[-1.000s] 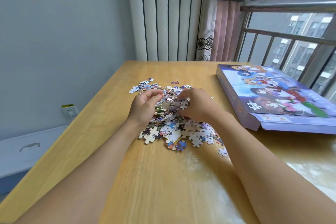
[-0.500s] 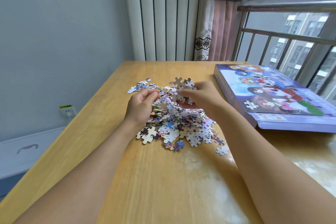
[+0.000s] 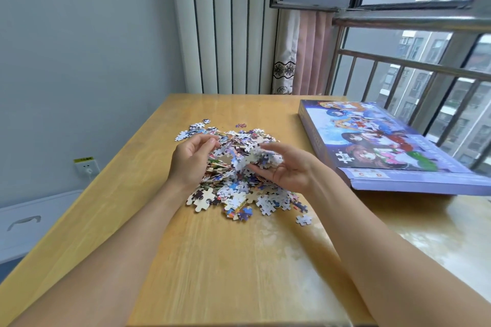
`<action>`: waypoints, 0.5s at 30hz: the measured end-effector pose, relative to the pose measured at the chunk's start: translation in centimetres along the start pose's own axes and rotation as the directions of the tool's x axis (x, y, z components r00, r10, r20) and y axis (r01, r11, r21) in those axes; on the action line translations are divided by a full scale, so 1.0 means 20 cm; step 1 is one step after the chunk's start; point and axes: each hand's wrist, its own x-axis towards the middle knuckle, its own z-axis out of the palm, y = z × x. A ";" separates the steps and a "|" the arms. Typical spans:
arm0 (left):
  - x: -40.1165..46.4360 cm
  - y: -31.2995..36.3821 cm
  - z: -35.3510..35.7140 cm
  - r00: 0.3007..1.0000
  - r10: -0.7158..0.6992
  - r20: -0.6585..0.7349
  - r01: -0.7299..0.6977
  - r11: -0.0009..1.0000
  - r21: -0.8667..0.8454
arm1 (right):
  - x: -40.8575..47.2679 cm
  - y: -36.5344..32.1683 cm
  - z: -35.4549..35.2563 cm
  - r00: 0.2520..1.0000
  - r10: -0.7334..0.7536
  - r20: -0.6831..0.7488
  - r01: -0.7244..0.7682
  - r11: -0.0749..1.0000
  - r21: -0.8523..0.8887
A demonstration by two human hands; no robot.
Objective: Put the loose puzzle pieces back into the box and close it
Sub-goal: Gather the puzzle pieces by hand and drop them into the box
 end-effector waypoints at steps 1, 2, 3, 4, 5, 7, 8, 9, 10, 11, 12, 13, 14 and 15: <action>-0.01 0.00 0.00 1.000 0.007 0.004 -0.007 1.000 0.012 | -0.03 0.00 0.00 1.000 0.000 -0.006 0.000 1.000 -0.025; -0.02 0.01 0.00 1.000 0.028 0.009 -0.028 0.999 0.042 | -0.05 0.00 -0.01 1.000 0.004 -0.006 -0.004 0.998 -0.055; -0.03 0.01 0.00 0.998 0.064 0.018 -0.065 0.994 0.086 | -0.07 0.00 -0.01 1.000 0.008 -0.003 -0.008 0.997 -0.081; -0.04 0.02 0.01 0.994 0.108 0.032 -0.111 0.984 0.139 | -0.10 -0.01 -0.01 1.000 0.013 0.002 -0.013 0.995 -0.095; -0.06 0.03 0.01 0.987 0.156 0.045 -0.162 0.969 0.187 | -0.13 -0.01 -0.02 1.000 0.019 0.006 -0.019 0.995 -0.099; -0.11 0.04 0.03 0.964 0.258 0.070 -0.268 0.929 0.256 | -0.17 -0.02 -0.02 1.000 0.008 0.004 -0.008 0.995 -0.099; -0.13 0.06 0.04 0.947 0.308 0.090 -0.321 0.905 0.278 | -0.19 -0.03 -0.04 1.000 -0.011 0.004 0.011 0.996 -0.087; -0.15 0.07 0.05 0.929 0.353 0.110 -0.370 0.879 0.301 | -0.22 -0.03 -0.05 1.000 -0.024 0.006 0.024 0.997 -0.080; -0.16 0.08 0.07 0.910 0.391 0.139 -0.414 0.850 0.326 | -0.24 -0.04 -0.06 0.999 -0.034 0.008 0.034 0.996 -0.085; -0.16 0.10 0.08 0.890 0.421 0.177 -0.456 0.816 0.355 | -0.26 -0.05 -0.07 0.999 -0.040 0.007 0.040 0.994 -0.098; -0.17 0.12 0.10 0.871 0.438 0.222 -0.491 0.786 0.376 | -0.29 -0.06 -0.09 0.999 -0.047 0.003 0.047 0.993 -0.109; -0.16 0.13 0.12 0.858 0.441 0.262 -0.513 0.766 0.388 | -0.31 -0.08 -0.11 0.998 -0.057 0.001 0.057 0.991 -0.121; -0.16 0.16 0.16 0.851 0.429 0.304 -0.522 0.759 0.389 | -0.34 -0.11 -0.12 0.997 -0.071 -0.001 0.071 0.990 -0.125; -0.16 0.19 0.20 0.844 0.406 0.351 -0.526 0.755 0.392 | -0.37 -0.13 -0.13 0.997 -0.083 0.001 0.083 0.989 -0.124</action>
